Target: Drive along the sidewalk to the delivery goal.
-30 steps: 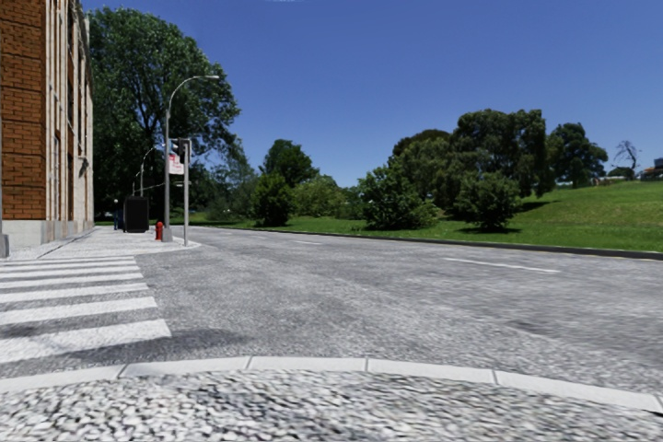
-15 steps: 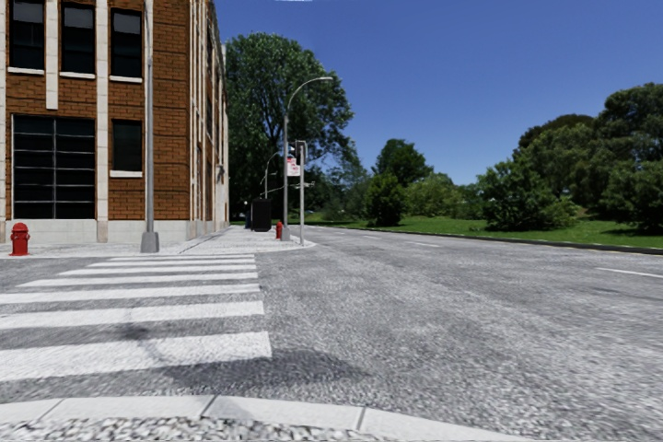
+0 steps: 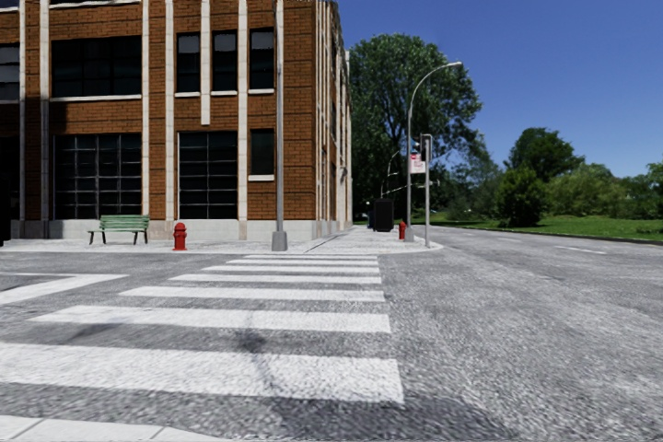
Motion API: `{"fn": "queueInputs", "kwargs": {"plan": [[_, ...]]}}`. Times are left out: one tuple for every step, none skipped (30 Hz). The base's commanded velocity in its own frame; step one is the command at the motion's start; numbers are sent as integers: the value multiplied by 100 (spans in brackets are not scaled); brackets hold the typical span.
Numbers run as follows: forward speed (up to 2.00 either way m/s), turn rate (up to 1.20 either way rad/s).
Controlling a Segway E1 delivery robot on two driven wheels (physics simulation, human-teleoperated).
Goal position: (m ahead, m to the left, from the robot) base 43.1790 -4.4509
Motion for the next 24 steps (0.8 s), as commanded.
{"fn": "queueInputs", "kwargs": {"plan": [[103, 77], [103, 77], [103, 77], [103, 77], [103, 77], [105, 69], [105, 59], [107, 43], [107, 43], [112, 19], [120, 0], [128, 0], [128, 0], [132, 0], [132, 0], [132, 0], [133, 0], [133, 0], [133, 0], [133, 0], [133, 0], [133, 0], [134, 0], [134, 0]]}}
